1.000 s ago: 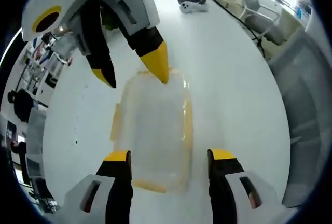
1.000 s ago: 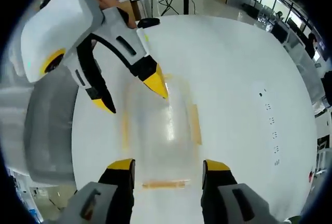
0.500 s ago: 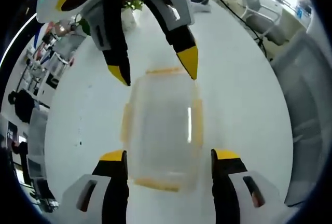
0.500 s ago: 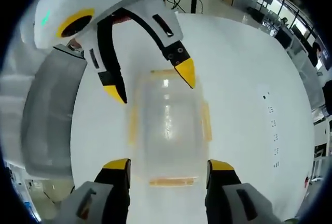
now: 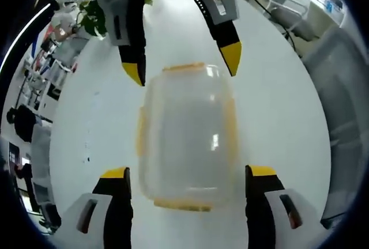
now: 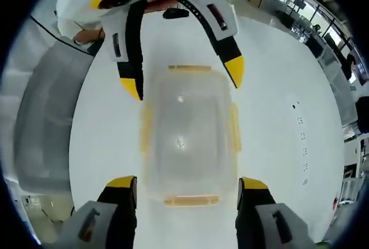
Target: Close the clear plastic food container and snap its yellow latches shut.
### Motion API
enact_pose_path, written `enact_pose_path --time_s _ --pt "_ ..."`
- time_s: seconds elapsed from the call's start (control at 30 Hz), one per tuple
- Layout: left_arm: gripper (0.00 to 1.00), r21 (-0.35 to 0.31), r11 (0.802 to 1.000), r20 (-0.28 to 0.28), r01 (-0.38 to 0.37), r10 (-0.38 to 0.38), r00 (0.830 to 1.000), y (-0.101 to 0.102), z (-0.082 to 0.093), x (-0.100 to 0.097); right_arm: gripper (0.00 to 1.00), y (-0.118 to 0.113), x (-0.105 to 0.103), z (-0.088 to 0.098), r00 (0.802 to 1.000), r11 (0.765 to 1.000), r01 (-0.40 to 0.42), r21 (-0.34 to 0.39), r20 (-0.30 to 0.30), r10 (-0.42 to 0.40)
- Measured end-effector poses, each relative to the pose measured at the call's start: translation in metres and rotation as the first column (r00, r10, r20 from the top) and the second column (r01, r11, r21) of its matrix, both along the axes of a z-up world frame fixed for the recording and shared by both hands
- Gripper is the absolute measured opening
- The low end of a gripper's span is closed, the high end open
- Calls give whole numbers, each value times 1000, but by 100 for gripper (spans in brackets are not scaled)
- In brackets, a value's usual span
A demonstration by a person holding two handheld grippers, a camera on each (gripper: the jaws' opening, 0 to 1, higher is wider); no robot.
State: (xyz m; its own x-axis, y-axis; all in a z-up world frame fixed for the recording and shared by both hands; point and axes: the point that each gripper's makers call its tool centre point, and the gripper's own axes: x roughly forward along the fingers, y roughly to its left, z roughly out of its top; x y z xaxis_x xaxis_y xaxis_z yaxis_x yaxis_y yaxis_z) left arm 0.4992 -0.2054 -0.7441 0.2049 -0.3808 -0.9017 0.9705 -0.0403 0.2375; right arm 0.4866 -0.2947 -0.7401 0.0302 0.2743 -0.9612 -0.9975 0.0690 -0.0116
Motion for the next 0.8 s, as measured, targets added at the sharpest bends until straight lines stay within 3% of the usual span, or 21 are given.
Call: enact_pose_path --time_s 0.23,0.37,0.6,0.8 --pt "81 29 999 9 23 -23 1000 -1 -9 2 73 0 7 -8 999 1000 -2 0 51 2" --pt "82 35 999 4 27 -28 1000 -3 -13 1 76 0 7 -12 999 1000 -10 1 54 10" --pt "78 71 997 7 42 -42 999 -3 -21 3 73 1 3 -17 999 1000 -19 -9 45 19" --pt "78 60 998 -2 29 -29 1000 -3 -20 3 72 0 3 -17 999 1000 -26 -9 41 26"
